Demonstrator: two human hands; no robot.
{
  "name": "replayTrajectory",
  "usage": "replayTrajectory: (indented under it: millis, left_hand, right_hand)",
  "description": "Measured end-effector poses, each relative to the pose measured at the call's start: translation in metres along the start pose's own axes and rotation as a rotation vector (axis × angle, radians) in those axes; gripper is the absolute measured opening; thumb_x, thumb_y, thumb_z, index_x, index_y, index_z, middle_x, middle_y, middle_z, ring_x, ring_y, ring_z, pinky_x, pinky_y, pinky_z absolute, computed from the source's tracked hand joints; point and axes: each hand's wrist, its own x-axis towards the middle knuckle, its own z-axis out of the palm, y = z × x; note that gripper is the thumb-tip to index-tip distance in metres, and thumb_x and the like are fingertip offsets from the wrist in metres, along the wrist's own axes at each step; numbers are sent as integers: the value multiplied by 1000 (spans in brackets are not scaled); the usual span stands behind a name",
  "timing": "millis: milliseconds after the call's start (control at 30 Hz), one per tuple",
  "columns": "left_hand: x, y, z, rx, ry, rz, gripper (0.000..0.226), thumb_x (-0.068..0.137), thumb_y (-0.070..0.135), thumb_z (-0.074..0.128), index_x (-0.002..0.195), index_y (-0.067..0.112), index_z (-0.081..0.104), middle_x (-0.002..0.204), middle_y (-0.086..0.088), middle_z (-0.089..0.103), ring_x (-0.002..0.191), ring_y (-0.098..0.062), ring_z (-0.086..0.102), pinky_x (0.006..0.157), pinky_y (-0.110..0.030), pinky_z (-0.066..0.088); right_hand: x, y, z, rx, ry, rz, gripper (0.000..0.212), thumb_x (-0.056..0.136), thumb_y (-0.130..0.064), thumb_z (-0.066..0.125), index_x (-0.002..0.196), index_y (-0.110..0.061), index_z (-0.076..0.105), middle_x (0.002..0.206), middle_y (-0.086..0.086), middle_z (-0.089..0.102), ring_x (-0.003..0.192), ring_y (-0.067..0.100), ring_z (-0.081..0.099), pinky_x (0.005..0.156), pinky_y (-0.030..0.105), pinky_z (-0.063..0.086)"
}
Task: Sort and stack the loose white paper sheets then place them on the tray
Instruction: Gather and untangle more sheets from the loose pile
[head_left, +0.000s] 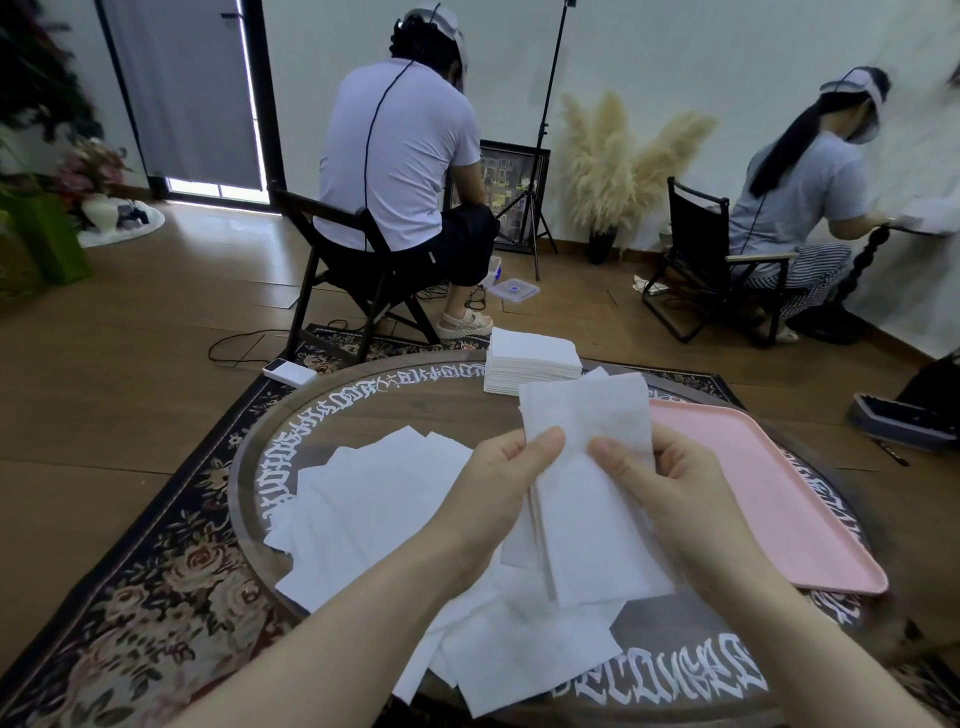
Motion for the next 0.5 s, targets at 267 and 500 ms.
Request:
replayTrajectory:
  millis: [267,500]
  left_hand:
    - [-2,4,-2,-37,-5,28,26,98,25,51,101,10,72,100,-9,76,88,-18,72,74,-23,56]
    - [-4,3,-1,-31,-37,62,24,97,21,51,101,10,73,96,-8,76,83,-16,72,72,-23,56]
  right_hand:
    - [2,1,-5,-34,133,-22,66,51,-54,89,104,-22,67,105,12,70,98,44,64,91,60,52]
    - [-1,0,-10,10,21,-20,56,52,-51,91,98,-23,73,101,9,74,99,38,68,94,59,52]
